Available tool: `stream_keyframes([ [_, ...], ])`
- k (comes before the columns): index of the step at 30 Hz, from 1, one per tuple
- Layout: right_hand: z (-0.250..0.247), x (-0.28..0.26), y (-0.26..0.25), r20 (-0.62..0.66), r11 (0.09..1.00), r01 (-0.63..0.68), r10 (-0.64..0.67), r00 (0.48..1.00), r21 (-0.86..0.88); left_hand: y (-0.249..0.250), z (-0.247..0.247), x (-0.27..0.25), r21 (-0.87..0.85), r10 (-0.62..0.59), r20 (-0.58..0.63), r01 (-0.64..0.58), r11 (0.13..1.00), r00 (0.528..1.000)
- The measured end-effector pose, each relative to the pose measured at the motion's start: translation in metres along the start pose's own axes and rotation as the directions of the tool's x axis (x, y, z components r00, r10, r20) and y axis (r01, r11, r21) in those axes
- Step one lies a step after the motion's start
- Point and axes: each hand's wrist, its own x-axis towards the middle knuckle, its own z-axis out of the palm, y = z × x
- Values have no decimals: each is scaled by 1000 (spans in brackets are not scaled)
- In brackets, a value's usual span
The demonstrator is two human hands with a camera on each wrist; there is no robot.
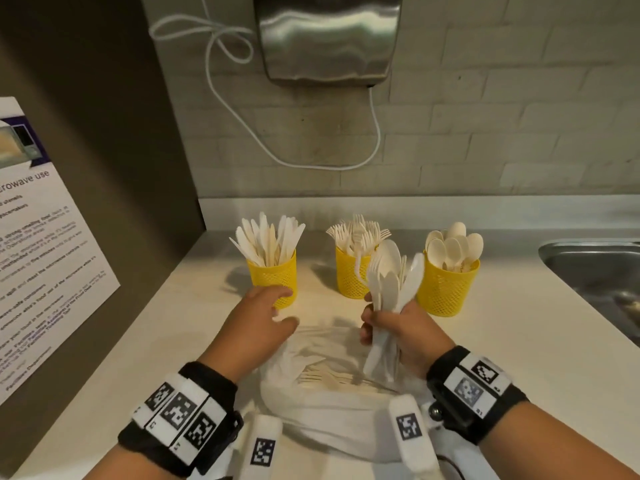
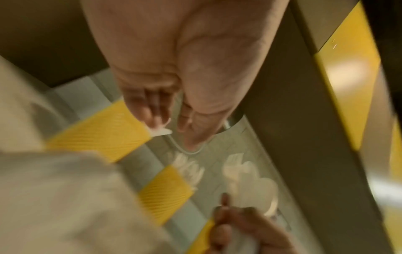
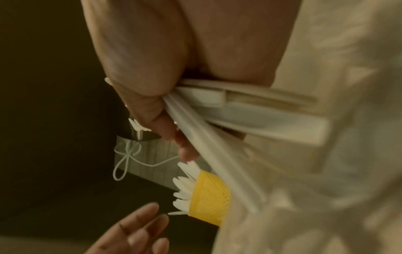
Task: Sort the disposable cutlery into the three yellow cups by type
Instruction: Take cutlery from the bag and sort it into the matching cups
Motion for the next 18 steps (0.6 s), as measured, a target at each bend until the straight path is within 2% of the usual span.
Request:
stream_keyframes([
  [1, 3, 1, -6, 20, 999, 4, -5, 1000, 37, 13, -1, 2, -127, 19, 0, -19, 992, 1000],
  [3, 9, 2, -15, 65, 999, -4, 1, 998, 38, 40, 3, 8, -412, 47, 57, -19, 911, 997],
  [5, 16, 1, -19, 93, 1000, -9, 12, 996, -26, 58, 12, 18, -550, 71, 81, -14, 835, 994],
  [9, 20, -2, -16, 125, 989, 29, -10, 992, -148, 69, 32, 33, -551, 70, 14, -51, 833, 997],
  [11, 17, -4, -14, 120, 988, 6, 13, 993, -156, 66, 38, 38, -603, 53, 58, -8, 798, 997],
  [15, 4, -5, -8, 82, 994, -73, 80, 993, -76, 61, 42, 49, -729, 6, 141, 100, 677, 990],
  [18, -4, -4, -5, 63, 992, -115, 112, 992, 54, 63, 39, 57, -738, -2, 112, 84, 670, 994],
])
